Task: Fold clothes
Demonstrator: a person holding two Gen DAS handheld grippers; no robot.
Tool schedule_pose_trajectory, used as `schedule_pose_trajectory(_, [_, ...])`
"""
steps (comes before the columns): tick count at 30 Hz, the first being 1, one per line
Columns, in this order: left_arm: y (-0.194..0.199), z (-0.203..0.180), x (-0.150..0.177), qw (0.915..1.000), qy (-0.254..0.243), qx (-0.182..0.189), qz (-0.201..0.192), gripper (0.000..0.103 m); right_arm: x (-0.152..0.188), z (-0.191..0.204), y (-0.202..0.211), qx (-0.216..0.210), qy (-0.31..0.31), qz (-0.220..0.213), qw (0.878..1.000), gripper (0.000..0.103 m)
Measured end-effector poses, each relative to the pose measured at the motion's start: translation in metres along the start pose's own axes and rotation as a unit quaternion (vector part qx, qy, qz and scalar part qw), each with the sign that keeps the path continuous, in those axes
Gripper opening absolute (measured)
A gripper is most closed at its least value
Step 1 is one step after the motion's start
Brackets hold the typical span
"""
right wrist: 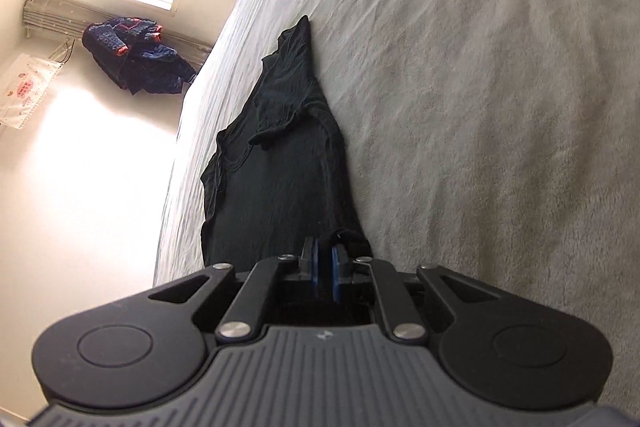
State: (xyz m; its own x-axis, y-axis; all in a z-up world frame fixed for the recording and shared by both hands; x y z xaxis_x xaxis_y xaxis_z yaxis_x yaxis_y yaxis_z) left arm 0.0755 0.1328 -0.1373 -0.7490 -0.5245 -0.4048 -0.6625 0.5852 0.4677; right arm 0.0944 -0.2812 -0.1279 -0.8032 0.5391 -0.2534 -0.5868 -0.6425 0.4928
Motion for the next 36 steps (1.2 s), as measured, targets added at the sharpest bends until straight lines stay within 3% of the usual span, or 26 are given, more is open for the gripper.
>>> schedule_pose_trajectory(4, [-0.002, 0.001, -0.005, 0.9999, 0.008, 0.006, -0.002, 0.006, -0.008, 0.0, 0.003, -0.017, -0.007, -0.019, 1.0, 0.012])
schedule_pose_trajectory(9, [0.006, -0.011, -0.016, 0.9989, -0.03, 0.0, -0.037, 0.031, -0.02, 0.008, 0.013, -0.039, -0.004, -0.07, 0.997, 0.023])
schedule_pose_trajectory(11, [0.006, -0.012, -0.019, 0.9971, -0.056, -0.021, -0.048, 0.037, -0.023, 0.011, 0.016, -0.028, 0.014, -0.087, 0.996, 0.045])
schedule_pose_trajectory(13, [0.006, -0.011, -0.02, 0.9944, -0.081, -0.042, -0.054, 0.04, -0.024, 0.014, 0.017, -0.008, 0.047, -0.098, 0.994, 0.047])
schedule_pose_trajectory(17, [-0.001, -0.003, -0.013, 0.9881, -0.126, -0.076, -0.045, 0.039, -0.019, 0.015, 0.019, 0.055, 0.145, -0.1, 0.983, 0.047])
schedule_pose_trajectory(21, [-0.002, -0.007, -0.01, 0.9809, -0.163, -0.092, -0.054, 0.036, -0.009, 0.016, 0.011, 0.086, 0.212, -0.097, 0.969, 0.047])
schedule_pose_trajectory(25, [-0.004, -0.01, -0.009, 0.9745, -0.181, -0.113, -0.071, 0.024, -0.003, 0.025, -0.001, 0.1, 0.266, -0.108, 0.953, 0.047])
schedule_pose_trajectory(26, [-0.005, -0.01, -0.008, 0.974, -0.182, -0.114, -0.073, 0.016, -0.002, 0.028, -0.003, 0.101, 0.277, -0.112, 0.949, 0.047])
schedule_pose_trajectory(27, [-0.005, -0.011, -0.007, 0.9737, -0.182, -0.114, -0.075, 0.01, -0.001, 0.03, -0.005, 0.102, 0.285, -0.117, 0.946, 0.046])
schedule_pose_trajectory(28, [-0.005, -0.013, -0.007, 0.9729, -0.184, -0.114, -0.082, 0.005, 0.0, 0.032, -0.006, 0.104, 0.293, -0.122, 0.943, 0.036])
schedule_pose_trajectory(29, [-0.003, -0.015, -0.007, 0.9713, -0.188, -0.113, -0.092, 0.004, 0.002, 0.034, -0.008, 0.106, 0.302, -0.125, 0.939, 0.012])
schedule_pose_trajectory(30, [0.001, -0.017, -0.007, 0.9692, -0.193, -0.111, -0.106, 0.004, 0.003, 0.036, -0.009, 0.108, 0.31, -0.129, 0.936, 0.003])
schedule_pose_trajectory(36, [0.02, -0.025, -0.007, 0.9608, -0.199, -0.105, -0.162, 0.004, 0.0, 0.049, 0.015, 0.093, 0.331, -0.2, 0.918, 0.003])
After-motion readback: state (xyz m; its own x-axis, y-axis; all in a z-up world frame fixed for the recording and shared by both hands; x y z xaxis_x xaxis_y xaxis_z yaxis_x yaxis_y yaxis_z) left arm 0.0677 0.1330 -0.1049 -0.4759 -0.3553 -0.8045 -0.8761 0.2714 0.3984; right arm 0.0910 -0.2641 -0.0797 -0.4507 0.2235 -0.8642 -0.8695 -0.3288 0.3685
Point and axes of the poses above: each gripper's, at about its wrist camera, not at the fingertips, and y roughly against the way its jaws point, z to its left, x to its underside, the point moved 10 cm from there along -y, roughly the way its jaws point, and after that the axes turned 3 degrees about -z, right-handed, at the moved point
